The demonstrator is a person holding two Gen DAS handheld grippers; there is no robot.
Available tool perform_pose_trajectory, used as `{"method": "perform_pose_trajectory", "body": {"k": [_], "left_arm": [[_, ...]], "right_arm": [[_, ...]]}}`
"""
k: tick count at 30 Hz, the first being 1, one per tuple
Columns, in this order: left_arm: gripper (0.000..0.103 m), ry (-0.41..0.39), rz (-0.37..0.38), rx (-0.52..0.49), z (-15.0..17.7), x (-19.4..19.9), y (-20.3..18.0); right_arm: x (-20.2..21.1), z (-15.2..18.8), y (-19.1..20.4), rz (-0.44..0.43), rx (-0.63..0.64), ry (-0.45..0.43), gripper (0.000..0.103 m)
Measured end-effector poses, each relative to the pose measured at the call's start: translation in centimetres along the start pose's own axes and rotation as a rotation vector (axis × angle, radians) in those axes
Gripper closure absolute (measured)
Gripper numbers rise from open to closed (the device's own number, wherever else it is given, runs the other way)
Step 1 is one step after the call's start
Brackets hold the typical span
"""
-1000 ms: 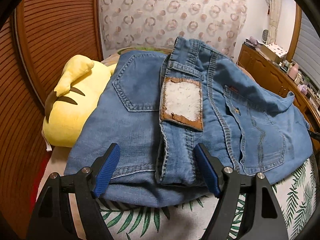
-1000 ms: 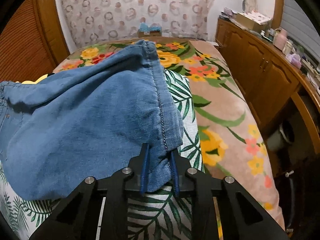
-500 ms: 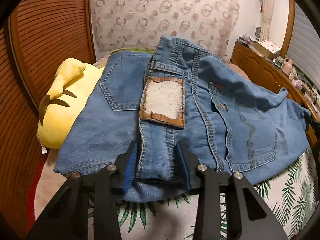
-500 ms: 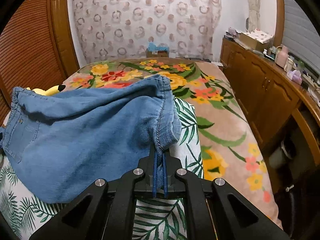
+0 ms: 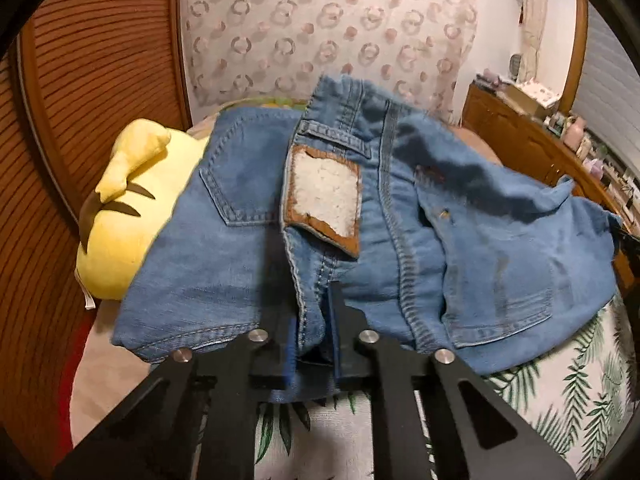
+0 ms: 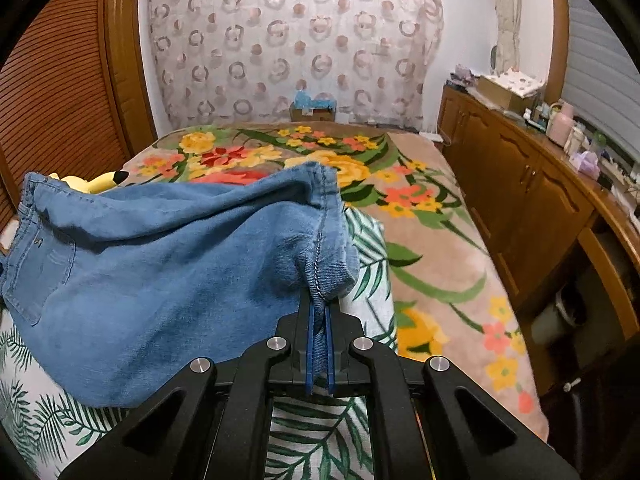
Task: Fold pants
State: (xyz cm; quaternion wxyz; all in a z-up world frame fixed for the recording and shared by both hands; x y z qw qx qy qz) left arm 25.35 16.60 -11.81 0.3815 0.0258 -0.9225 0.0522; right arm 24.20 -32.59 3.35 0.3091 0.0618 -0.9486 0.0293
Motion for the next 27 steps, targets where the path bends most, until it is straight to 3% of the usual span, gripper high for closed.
{"method": "perform_pose_trajectory", "body": {"k": [6, 14, 20, 27], "left_arm": [[0.096, -0.089, 0.005, -0.015, -1.1, 3.1, -0.6], [0.097, -0.186, 0.023, -0.033, -1.7, 7.7, -0.7], [0.097, -0.219, 0.037, -0.024, 0.0, 10.9, 0.3], [0.097, -0.192, 0.044, -0.008, 4.2, 14.4, 1.7]], "right_arm": [[2.4, -0.5, 0.2, 0.029, 0.020, -0.053, 0.099], [6.4, 1.6, 0.6, 0.033, 0.027, -0.109, 0.100], [9.5, 4.7, 1.2, 0.034, 0.026, -0.127, 0.100], [14.0, 10.1, 1.1, -0.002, 0.014, -0.098, 0.100]]}}
Point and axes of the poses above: each gripper's, at about its wrist camera, not at the fingertips, and x roughly against the way its jaws point, y to its left, z to its underside, the point moved 5 cm from there along -x, roughly the way its jaws point
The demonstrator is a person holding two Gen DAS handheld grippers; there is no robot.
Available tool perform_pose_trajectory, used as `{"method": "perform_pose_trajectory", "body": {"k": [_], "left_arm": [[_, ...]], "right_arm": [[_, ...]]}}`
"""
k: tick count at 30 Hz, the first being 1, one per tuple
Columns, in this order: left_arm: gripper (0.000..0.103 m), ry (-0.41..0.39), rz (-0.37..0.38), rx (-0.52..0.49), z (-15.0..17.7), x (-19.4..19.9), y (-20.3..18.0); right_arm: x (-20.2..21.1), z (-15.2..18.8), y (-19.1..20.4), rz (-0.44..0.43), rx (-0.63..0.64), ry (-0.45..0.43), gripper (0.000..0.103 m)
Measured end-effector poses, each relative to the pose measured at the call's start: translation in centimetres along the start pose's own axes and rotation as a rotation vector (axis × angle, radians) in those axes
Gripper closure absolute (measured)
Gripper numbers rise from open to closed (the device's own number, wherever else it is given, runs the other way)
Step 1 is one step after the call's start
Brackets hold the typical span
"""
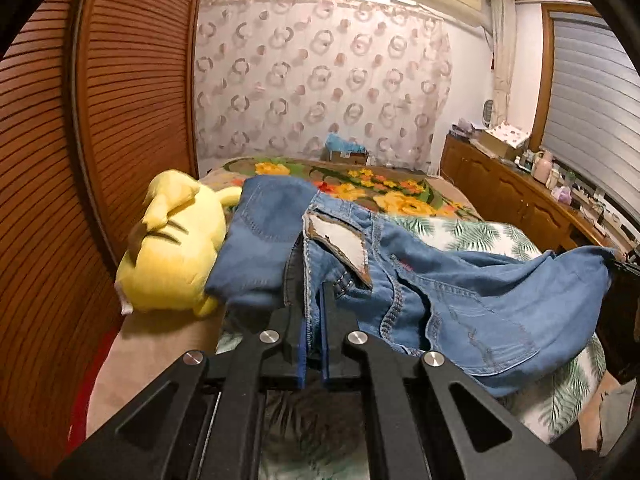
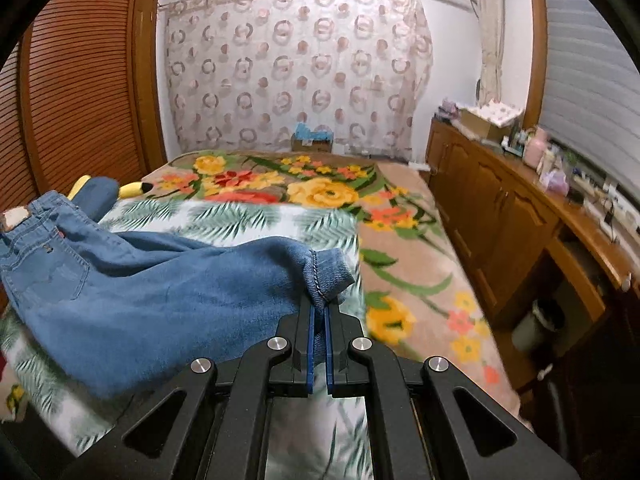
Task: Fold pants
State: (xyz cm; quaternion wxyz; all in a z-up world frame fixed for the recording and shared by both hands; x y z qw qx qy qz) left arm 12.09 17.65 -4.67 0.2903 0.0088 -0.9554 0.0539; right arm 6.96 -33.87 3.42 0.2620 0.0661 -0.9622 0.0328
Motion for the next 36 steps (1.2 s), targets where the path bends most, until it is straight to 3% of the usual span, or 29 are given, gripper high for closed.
{"method": "perform_pose_trajectory", "body": {"k": [7, 10, 13, 15, 17, 21, 26, 30, 36], "left_arm": [[0.096, 0.112, -0.017, 0.009, 4.7, -0.8, 0.9], [0.094, 0.138, -0.037, 0.001, 5.4, -1.3, 0.8], [0.074, 0.143, -0.046, -0.012, 5.2, -1.4, 0.6], [0.041, 0.126, -0.047, -0.010, 4.8, -1.2, 0.5], [0.029, 0.109, -0.038, -0.008, 4.3, -1.2, 0.4], [0.028, 0.102, -0.023, -0.019, 3.3, -2.3, -0.6], [0.028, 0.090, 0.013, -0.070, 1.1, -4.6, -2.8], [0.028, 0.085, 0.045, -0.090, -0.6, -6.5, -4.4], [0.028, 0.089, 0.088, -0.124, -2.5, -9.0, -6.4]], "right_arm": [[-0.5, 5.8, -0.2, -0.046, -0.072, 0.122, 0.100], [-1.8, 6.6, -0.4, -0.055, -0.086, 0.164, 0.100], [-2.1, 5.7, -0.7, -0.053, -0.082, 0.167, 0.088], [-2.2, 4.9, -1.0, -0.035, -0.074, 0.151, 0.067], [-1.7, 4.7, -0.9, -0.040, -0.070, 0.128, 0.063], [-3.1, 3.3, -0.4, -0.027, -0.030, 0.084, 0.058], [-7.9, 0.8, 0.4, -0.087, -0.018, 0.073, 0.053], [-12.8, 0.1, 0.2, -0.122, 0.006, 0.111, 0.053], [-16.5, -0.3, -0.2, -0.154, 0.046, 0.199, 0.053]]}}
Point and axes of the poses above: each gripper's, at about its wrist camera, not at the fingertips, and x roughly against the way its jaws point, y to its left, z to its underside, the point moved 5 cm from there along -x, roughly the way its jaws point
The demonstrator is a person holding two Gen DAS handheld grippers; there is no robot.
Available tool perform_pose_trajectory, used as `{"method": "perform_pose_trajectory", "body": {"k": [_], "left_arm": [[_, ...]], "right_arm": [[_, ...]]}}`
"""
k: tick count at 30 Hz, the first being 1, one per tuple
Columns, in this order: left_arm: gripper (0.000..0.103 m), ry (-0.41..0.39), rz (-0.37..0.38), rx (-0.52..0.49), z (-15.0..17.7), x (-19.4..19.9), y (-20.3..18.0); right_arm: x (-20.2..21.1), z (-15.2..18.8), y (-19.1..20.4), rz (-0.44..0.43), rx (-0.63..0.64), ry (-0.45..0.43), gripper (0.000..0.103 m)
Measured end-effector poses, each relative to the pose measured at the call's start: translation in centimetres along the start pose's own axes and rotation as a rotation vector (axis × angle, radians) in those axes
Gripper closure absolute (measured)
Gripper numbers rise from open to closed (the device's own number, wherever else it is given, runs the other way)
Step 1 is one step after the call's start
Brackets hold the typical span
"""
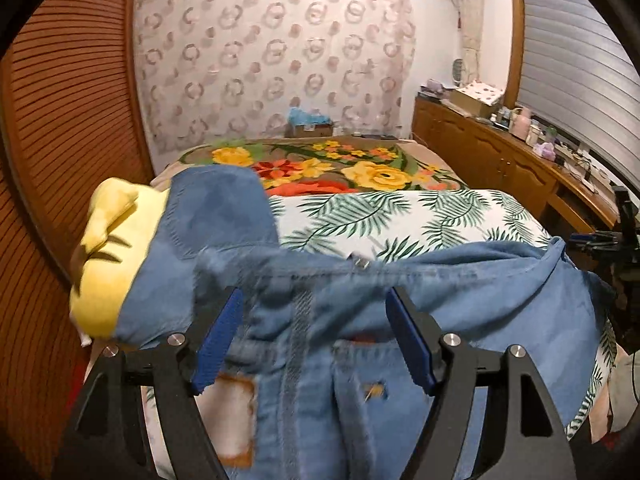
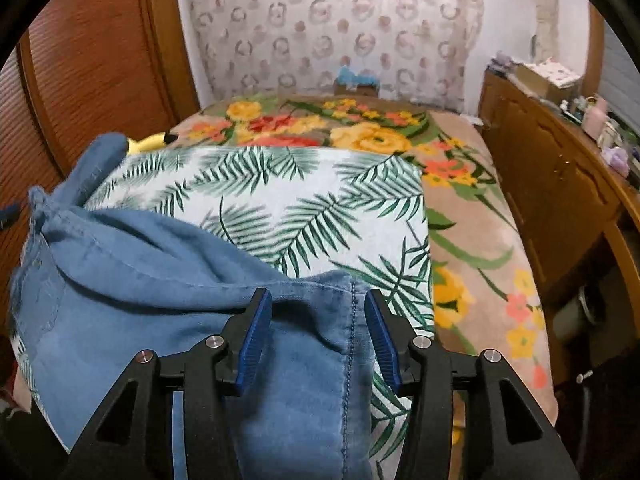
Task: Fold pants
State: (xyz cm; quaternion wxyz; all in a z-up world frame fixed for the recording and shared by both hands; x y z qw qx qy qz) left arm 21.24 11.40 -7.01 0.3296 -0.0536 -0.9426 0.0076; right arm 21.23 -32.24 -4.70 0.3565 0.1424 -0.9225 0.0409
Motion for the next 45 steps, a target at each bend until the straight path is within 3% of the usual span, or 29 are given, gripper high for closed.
{"method": "perform_pose_trajectory", "body": {"k": [4, 7, 11, 15, 19, 22, 29, 33, 38, 45], "left_arm": [[0.028, 0.028, 0.010, -0.006, -0.4, -2.2, -0.6], [0.028, 0.040, -0.009, -0.005, -0.4, -4.0, -0.3], [0.028, 0.038, -0.035, -0.003, -0.6, -5.3, 0.1], [0.028, 0.043, -0.065, -0.018, -0.9, -6.4, 0.4], [0.028, 0.062, -0.101, 0.001, -1.1, -7.4, 1.0], [0.028, 0.067, -0.104, 0.004, -1.1, -7.6, 1.1], [0.028, 0.063, -0.110, -0.006, -1.1, -7.6, 0.9], [0.028, 0.028, -0.098, -0.014, -1.6, -5.8, -0.3], [0.025, 0.015, -0.017, -0.026, -1.6, -4.1, -2.6], [0.024, 0.064, 0.117, -0.045, 0.3, -3.6, -7.3]], "right_arm": [[-2.3, -0.3, -0.7, 0.002, 0.017, 0.048, 0.055], [-3.3, -1.0, -0.7, -0.027, 0.022, 0.051, 0.098], [-1.7, -2.3, -1.1, 0.014, 0.002, -0.041, 0.102], [-0.9, -3.8, -1.8, 0.045, -0.060, -0.121, 0.102], [-2.9, -3.4, -2.0, 0.119, -0.070, -0.073, 0.102], [-4.4, -2.6, -2.7, 0.132, -0.105, -0.014, 0.090], [-3.7, -1.6, -2.3, 0.079, -0.112, 0.004, 0.062], [-1.7, -0.4, -2.5, 0.058, -0.123, 0.021, 0.059], [2.9, 2.4, -2.8, 0.065, -0.153, 0.026, 0.059], [7.5, 6.3, -3.2, 0.106, -0.186, 0.038, 0.059]]}}
Point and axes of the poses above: each gripper's, at about its wrist camera, not at the fingertips, and x roughly against the way its jaws point, y to its left, z to its underside, the point moved 5 cm from there along -x, roughly the way its jaws point
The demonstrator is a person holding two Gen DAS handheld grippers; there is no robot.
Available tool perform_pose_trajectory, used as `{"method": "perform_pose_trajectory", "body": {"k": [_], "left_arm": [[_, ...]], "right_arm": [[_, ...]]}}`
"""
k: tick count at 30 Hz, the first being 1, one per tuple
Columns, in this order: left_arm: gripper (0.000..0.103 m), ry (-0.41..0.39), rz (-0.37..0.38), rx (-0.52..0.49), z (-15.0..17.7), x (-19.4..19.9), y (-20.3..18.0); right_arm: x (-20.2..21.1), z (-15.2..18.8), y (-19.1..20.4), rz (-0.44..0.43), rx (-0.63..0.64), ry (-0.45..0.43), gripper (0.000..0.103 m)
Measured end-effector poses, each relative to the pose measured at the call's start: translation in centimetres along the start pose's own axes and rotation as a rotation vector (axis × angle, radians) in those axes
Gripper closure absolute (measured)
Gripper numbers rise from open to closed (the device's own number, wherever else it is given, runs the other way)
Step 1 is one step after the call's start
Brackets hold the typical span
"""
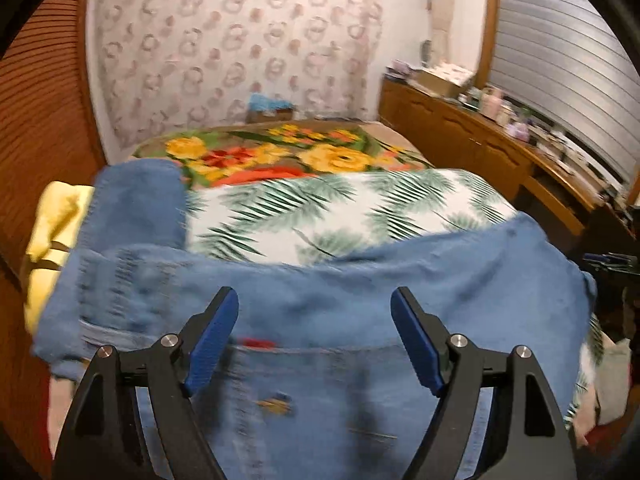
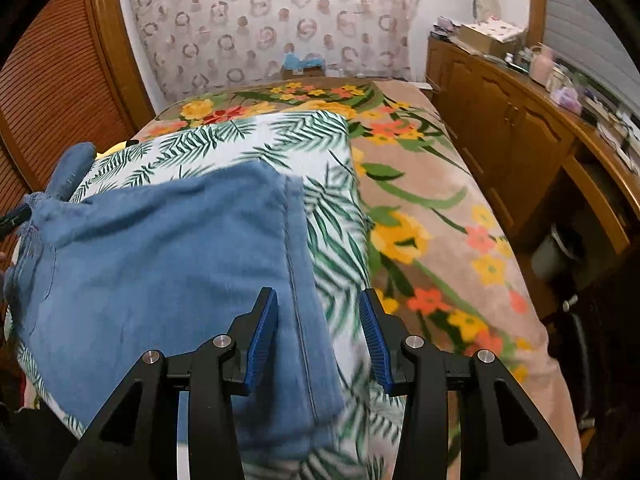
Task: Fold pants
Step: 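Grasp the jeans leg hem with the right tool and lift it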
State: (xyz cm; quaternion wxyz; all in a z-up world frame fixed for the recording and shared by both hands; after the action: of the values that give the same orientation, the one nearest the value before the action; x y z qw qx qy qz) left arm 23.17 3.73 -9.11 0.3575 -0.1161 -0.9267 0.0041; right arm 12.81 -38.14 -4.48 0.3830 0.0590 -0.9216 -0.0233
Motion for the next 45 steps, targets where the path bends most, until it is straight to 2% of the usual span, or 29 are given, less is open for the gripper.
{"method": "perform_pose_trajectory", "body": {"k": [9, 18, 19, 21, 25, 29, 36, 41, 45], "left_arm": [[0.024, 0.016, 0.080, -0.051, 2.3, 0.7, -5.8], [0.024, 0.027, 0.107, -0.080, 3.4, 1.8, -8.3], [0.024, 0.029, 0.106, -0.082, 3.5, 1.9, -8.6], [0.024, 0.029, 0.104, -0.085, 3.5, 2.0, -8.7], [0.024, 0.025, 0.093, -0.092, 3.5, 2.5, -9.1], [0.024, 0.014, 0.073, -0.096, 3.4, 3.0, -8.9], [0.024, -0.002, 0.050, -0.078, 3.5, 4.1, -8.0], [0.024, -0.015, 0.030, -0.054, 3.7, 4.8, -6.7], [0.024, -0.028, 0.009, -0.026, 3.9, 5.5, -5.3]], "right_arm": [[3.0, 3.7, 0.0, -0.047, -0.036, 0.007, 0.059], [2.7, 4.7, -0.3, -0.086, -0.079, 0.007, 0.059], [2.7, 4.6, -0.3, -0.091, -0.083, 0.004, 0.063], [2.6, 4.5, 0.0, -0.102, -0.081, -0.002, 0.080], [3.3, 3.8, 1.3, -0.104, -0.021, -0.030, 0.088], [5.1, 2.2, 3.2, -0.114, 0.060, -0.090, 0.090], [8.9, -1.5, 8.6, -0.182, 0.200, -0.214, 0.090], [10.3, -3.5, 13.7, -0.296, 0.281, -0.269, 0.091], [10.7, -4.2, 17.8, -0.425, 0.327, -0.272, 0.091]]}}
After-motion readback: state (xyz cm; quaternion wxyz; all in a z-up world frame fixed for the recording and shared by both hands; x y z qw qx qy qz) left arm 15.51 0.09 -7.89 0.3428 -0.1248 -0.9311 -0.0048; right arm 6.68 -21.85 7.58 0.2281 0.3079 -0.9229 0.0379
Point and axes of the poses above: each gripper's, at about its wrist camera, not at the fingertips, and x roughly against the way its jaws point, y to its left, z to its underside, the point moved 5 cm from there along -x, roughly the way its jaws point
